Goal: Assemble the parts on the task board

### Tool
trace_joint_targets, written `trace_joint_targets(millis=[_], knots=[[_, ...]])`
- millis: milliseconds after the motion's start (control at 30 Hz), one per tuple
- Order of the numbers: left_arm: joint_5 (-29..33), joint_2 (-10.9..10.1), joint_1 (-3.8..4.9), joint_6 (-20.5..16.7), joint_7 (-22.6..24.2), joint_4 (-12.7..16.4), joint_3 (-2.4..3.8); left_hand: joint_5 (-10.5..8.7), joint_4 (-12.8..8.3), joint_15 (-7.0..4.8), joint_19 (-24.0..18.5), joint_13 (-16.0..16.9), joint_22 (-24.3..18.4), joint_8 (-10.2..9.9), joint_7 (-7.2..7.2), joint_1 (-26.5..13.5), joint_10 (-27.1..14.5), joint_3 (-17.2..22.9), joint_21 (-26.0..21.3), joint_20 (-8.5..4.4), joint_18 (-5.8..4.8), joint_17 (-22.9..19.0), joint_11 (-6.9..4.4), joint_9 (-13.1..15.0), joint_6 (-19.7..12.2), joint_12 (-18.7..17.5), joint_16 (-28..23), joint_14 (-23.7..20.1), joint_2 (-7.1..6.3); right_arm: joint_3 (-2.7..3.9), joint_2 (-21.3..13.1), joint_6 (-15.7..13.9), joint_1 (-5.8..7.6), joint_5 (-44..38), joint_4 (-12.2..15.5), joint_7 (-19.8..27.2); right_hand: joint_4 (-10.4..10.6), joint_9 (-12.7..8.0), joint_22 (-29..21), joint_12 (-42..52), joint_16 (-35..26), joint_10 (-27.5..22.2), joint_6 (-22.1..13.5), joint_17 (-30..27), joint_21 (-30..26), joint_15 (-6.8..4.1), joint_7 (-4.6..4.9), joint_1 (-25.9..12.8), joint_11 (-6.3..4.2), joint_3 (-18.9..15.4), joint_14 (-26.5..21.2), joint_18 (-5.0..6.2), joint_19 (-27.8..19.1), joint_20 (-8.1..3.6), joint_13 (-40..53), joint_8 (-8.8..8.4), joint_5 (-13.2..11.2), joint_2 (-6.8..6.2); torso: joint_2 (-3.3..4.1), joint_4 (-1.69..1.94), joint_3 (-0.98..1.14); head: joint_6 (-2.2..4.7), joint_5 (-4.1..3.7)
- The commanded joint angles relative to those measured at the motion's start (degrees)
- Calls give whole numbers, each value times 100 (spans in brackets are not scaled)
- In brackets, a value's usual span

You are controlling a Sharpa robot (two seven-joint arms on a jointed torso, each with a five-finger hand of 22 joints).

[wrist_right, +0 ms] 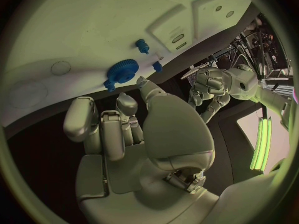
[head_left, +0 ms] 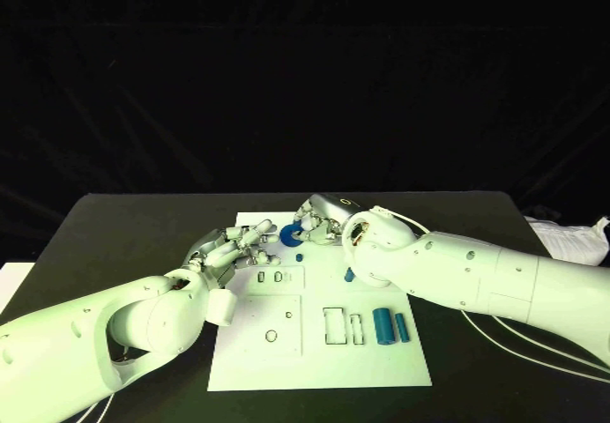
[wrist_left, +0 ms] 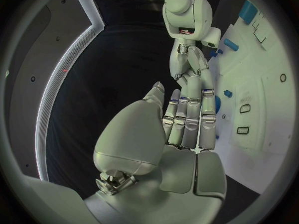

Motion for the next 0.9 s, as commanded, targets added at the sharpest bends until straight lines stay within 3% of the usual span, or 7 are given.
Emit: trace_joint_targets(millis=[33, 233, 500, 633, 767, 867, 900], knots=[[-35, -9, 6, 100, 41, 3, 5, 31, -47, -9, -35, -2, 9, 28, 8, 32, -34, 0, 26, -1, 3, -7, 12, -5, -47, 13, 10, -48, 5, 16, -279, -433, 38, 426, 238, 597, -13, -11, 9, 28, 15, 15, -18, 616, 18, -23, -9, 60, -9, -52, 402, -73, 28, 0, -1, -21, 33, -16, -9, -11, -1, 11, -2], [-35, -75, 6, 94, 38, 21, 4, 32, -55, -8, -48, -2, 16, 31, 10, 37, -38, 4, 28, 1, 3, -12, 13, -4, -50, 15, 4, -58, 5, 32, -1161, 159, 266, 1621, 670, 1310, -100, -25, 19, 16, 14, -18, -40, 621, 18, -20, 1, 221, -4, -40, 400, -76, 23, 3, -14, -54, 82, -27, -22, -57, -2, 44, -24], [-35, -117, 6, 88, 40, 23, 3, 32, -58, -8, -52, -2, 18, 32, 9, 38, -39, 5, 29, 1, 3, -13, 13, -4, -51, 16, 2, -61, 3, 41, -2103, 457, 363, 2025, 838, 1885, -279, -22, 24, 158, 62, 56, 22, 726, 17, -18, 1, 461, -5, -19, 422, -77, 11, 6, 114, -46, 153, -74, -39, -121, 37, 57, -33], [-35, -114, 5, 96, 46, 18, 3, 31, -60, -7, -57, -2, 20, 33, 9, 40, -40, 5, 28, 2, 3, -15, 14, -4, -53, 17, -1, -66, 1, 37, -2263, 597, 332, 2159, 705, 2029, -301, -23, 31, 147, 75, 44, 28, 755, 20, -18, 1, 487, -6, -21, 428, -79, 13, 6, 102, -46, 160, -83, -42, -145, 58, 62, -35], [-35, -110, 4, 102, 52, 10, 3, 31, -60, -7, -57, -2, 20, 33, 9, 40, -40, 5, 28, 2, 3, -15, 14, -4, -53, 17, -1, -66, 1, 33, -2279, 633, 201, 2208, 486, 2126, -316, -24, 48, 142, 79, 39, 29, 763, 28, -19, 3, 509, -6, -16, 429, -82, 20, 6, 98, -49, 166, -77, -41, -137, 47, 69, -11], [-35, -108, 4, 106, 54, 2, 3, 31, -60, -7, -57, -2, 20, 33, 9, 40, -40, 5, 28, 2, 3, -15, 14, -4, -53, 17, -1, -66, 1, 31, -2248, 638, 103, 2216, 338, 2182, -323, -26, 42, 124, 80, 25, 24, 766, 25, -18, 4, 519, -5, -15, 430, -81, 17, 6, 81, -53, 166, -77, -31, -128, 59, 61, -28], [-35, -109, 3, 107, 54, -1, 2, 31, -60, -7, -57, -2, 20, 33, 9, 40, -40, 5, 28, 2, 3, -15, 14, -4, -53, 17, -1, -66, 1, 31, -2230, 640, 74, 2217, 287, 2199, -324, -27, 42, 122, 80, 23, 23, 766, 25, -18, 5, 520, -4, -15, 430, -81, 16, 6, 79, -54, 166, -77, -30, -113, 52, 59, -35]])
